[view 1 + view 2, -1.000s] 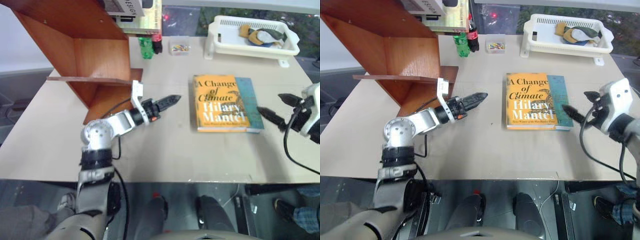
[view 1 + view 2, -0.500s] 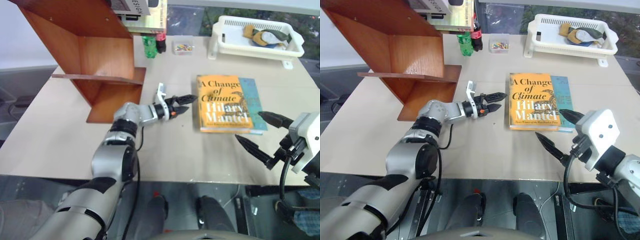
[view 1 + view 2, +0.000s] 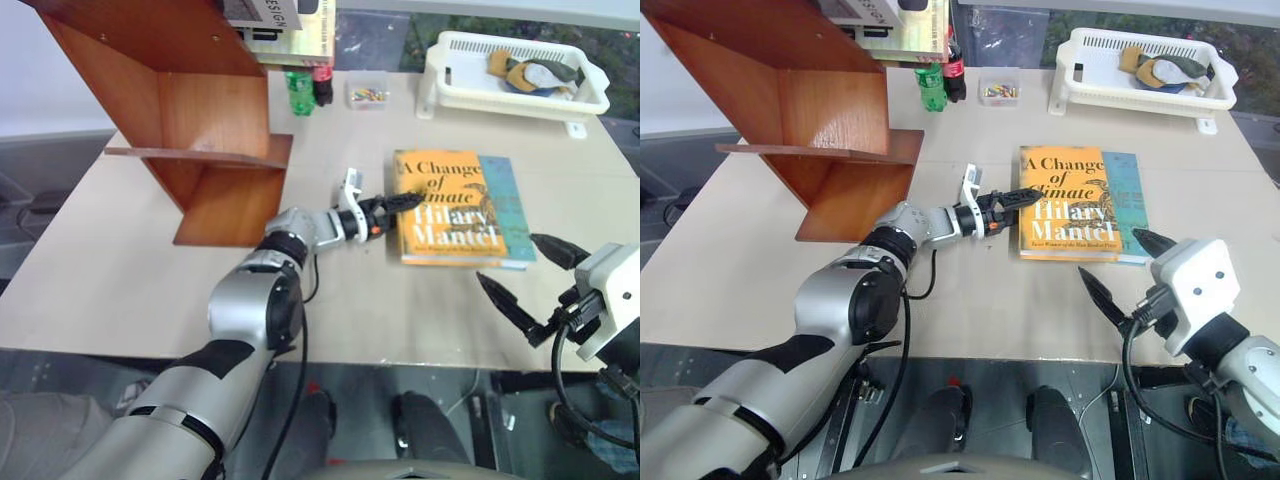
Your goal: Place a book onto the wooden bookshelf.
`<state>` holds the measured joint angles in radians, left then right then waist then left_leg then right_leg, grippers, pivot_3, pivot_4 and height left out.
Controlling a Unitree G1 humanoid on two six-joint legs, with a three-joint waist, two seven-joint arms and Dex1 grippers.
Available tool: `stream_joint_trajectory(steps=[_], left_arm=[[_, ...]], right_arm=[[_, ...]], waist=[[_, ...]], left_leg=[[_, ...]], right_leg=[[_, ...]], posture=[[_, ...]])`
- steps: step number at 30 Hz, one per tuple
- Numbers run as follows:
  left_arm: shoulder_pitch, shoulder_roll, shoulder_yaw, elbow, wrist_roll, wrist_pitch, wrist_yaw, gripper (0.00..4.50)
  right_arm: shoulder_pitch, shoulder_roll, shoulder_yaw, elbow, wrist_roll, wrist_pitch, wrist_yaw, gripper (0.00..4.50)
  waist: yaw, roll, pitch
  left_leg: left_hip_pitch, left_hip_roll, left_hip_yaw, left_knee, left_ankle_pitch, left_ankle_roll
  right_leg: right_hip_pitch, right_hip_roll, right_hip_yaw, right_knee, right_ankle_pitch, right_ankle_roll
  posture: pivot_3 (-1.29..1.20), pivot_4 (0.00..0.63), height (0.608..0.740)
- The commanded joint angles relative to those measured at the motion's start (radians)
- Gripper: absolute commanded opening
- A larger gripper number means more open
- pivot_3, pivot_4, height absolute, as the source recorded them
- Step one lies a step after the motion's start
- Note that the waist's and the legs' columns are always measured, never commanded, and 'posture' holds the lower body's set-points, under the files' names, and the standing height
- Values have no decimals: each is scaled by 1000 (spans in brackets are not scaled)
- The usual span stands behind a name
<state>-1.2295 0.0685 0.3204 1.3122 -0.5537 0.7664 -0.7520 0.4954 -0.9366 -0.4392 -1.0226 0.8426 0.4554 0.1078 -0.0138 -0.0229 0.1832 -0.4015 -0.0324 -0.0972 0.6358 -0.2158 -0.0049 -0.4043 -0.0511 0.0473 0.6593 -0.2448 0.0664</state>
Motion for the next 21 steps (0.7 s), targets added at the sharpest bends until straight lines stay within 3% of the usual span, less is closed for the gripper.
stream_joint_trajectory(steps=[1, 4, 5, 7, 9, 16, 19, 21], left_arm=[[-33, -3, 51, 8, -1, 2, -1, 4500], [-29, -7, 71, 14, 14, 1, 6, 4500], [-28, -8, 77, 16, 19, 0, 9, 3958], [-25, -8, 88, 18, 27, 8, 10, 3368], [-23, -6, 96, 18, 32, 22, 3, 2501], [-14, -5, 129, 16, 39, 45, 4, 2501], [-11, -4, 137, 16, 43, 43, 13, 1605], [-7, -2, 136, 15, 49, 36, 20, 716]], right_arm=[[53, -27, -14, -25, -10, -96, -47, 4464], [110, -51, -21, -25, -14, -148, -76, 4464], [127, -60, -23, -25, -15, -165, -86, 4500], [157, -77, -24, -25, -15, -195, -106, 4500], [181, -97, -24, -25, -11, -216, -128, 4500], [182, -162, -33, -25, 26, -214, -187, 4500], [181, -177, -40, -25, 40, -212, -197, 4500], [175, -186, -40, -25, 51, -210, -204, 4500]], waist=[[0, 0, 0], [0, -1, 0], [0, -1, 0], [0, -1, 1], [0, -2, 1], [0, -2, 1], [0, -2, 1], [0, -2, 1]], left_leg=[[0, 0, 0, 0, 0, 0], [0, 0, 0, 0, 0, 0], [0, 0, 0, 0, 0, 0], [0, 0, 0, 0, 0, 0], [0, 0, 0, 0, 0, 0], [0, 0, 0, 1, 0, 0], [0, 0, 0, 1, 0, 0], [0, 0, 0, 1, 0, 0]], right_leg=[[0, 0, 0, 0, 0, 0], [0, 0, 0, 0, 0, 0], [0, 0, 0, 0, 0, 1], [0, 0, 0, 0, 0, 1], [0, 0, 0, 1, 0, 1], [0, 0, 1, 1, 0, 1], [0, 0, 1, 1, 0, 1], [0, 0, 1, 1, 0, 1]], posture=[[0, 150, 740], [0, 150, 740], [0, 150, 740], [0, 150, 740], [0, 150, 740], [0, 150, 740], [0, 150, 740], [0, 150, 740]])
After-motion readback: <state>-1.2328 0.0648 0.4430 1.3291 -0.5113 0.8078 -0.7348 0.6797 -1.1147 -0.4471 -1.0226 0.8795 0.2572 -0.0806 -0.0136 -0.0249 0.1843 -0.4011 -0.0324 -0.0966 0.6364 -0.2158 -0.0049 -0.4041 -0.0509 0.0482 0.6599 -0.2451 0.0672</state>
